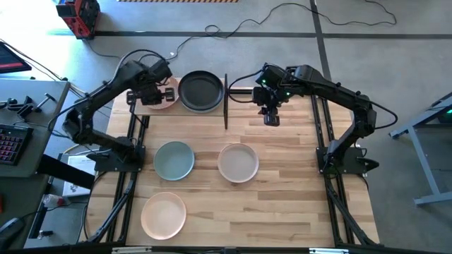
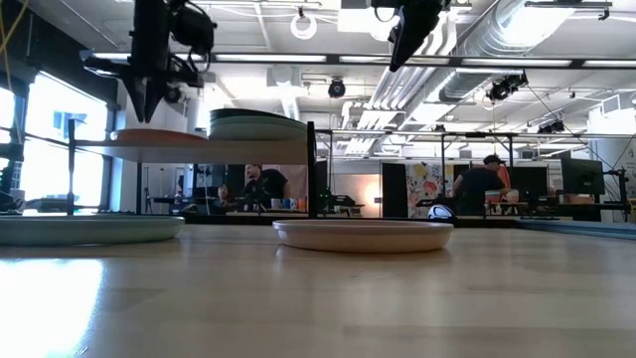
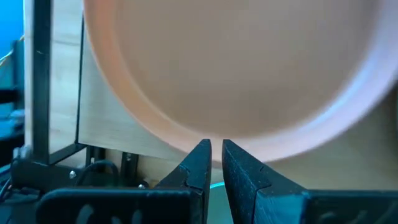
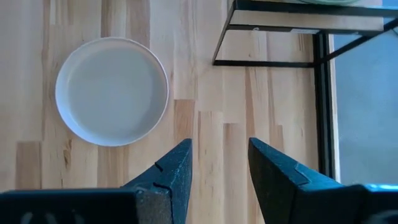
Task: Place and stack plates onto a shelf
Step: Put the orange plate on the shelf, then stack the light blue plate on top of the orange plate on the shelf
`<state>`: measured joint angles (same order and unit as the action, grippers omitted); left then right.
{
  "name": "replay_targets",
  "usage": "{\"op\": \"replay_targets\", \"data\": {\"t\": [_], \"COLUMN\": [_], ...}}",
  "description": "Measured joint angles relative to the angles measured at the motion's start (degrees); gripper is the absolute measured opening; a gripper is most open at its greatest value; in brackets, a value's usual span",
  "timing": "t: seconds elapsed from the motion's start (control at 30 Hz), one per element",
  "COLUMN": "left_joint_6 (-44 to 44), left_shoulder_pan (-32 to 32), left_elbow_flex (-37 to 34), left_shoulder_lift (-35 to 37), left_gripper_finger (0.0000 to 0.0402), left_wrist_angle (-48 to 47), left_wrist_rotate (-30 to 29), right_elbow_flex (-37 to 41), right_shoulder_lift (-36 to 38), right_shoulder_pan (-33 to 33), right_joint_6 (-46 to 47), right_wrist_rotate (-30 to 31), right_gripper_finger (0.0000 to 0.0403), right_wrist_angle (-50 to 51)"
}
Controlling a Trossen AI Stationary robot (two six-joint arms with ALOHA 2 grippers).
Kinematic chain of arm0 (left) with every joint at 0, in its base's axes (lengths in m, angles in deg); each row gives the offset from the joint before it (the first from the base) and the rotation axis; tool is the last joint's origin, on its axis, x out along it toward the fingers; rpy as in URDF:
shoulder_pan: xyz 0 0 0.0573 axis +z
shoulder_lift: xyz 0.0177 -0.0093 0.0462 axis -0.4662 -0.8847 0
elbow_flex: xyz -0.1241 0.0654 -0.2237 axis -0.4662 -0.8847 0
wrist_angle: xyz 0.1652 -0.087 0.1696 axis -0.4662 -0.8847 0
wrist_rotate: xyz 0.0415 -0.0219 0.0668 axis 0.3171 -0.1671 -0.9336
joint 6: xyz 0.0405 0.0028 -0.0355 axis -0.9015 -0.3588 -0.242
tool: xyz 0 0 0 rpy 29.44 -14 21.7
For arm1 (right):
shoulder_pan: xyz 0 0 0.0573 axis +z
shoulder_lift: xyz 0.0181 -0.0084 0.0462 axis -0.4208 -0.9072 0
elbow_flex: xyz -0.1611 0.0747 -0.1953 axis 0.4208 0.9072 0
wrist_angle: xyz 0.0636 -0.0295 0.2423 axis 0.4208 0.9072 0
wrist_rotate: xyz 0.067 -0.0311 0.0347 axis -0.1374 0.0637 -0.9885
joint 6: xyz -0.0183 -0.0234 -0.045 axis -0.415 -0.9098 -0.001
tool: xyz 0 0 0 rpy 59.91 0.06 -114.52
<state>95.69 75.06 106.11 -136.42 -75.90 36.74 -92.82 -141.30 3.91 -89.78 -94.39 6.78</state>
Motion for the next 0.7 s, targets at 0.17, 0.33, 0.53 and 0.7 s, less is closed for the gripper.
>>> {"op": "replay_targets", "data": {"t": [0.17, 0.33, 0.53, 0.7], "left_joint_6": [-3.8, -7.1, -10.5, -10.6], "left_shoulder_pan": [-2.8, -7.7, -14.5, -21.4], "left_elbow_flex": [0.0, 0.0, 0.0, 0.0], "left_shoulder_lift": [5.6, 10.8, 15.8, 17.9], "left_gripper_finger": [0.0030, 0.0030, 0.0030, 0.0030], "left_wrist_angle": [1.6, 3.9, 4.3, 4.2], "left_wrist_rotate": [1.4, 2.9, 5.9, 9.4], "right_elbow_flex": [0.0, 0.0, 0.0, 0.0], "right_shoulder_lift": [0.0, 0.0, -0.1, -0.2], "right_shoulder_pan": [0.0, 0.1, 3.5, 8.8], "right_joint_6": [6.4, 14.8, 24.8, 32.0], "right_wrist_rotate": [-0.1, -2.9, -5.9, -4.3], "right_gripper_finger": [0.0135, 0.0135, 0.0135, 0.0135], "right_wrist_angle": [0.0, 0.0, 0.0, -1.7]}}
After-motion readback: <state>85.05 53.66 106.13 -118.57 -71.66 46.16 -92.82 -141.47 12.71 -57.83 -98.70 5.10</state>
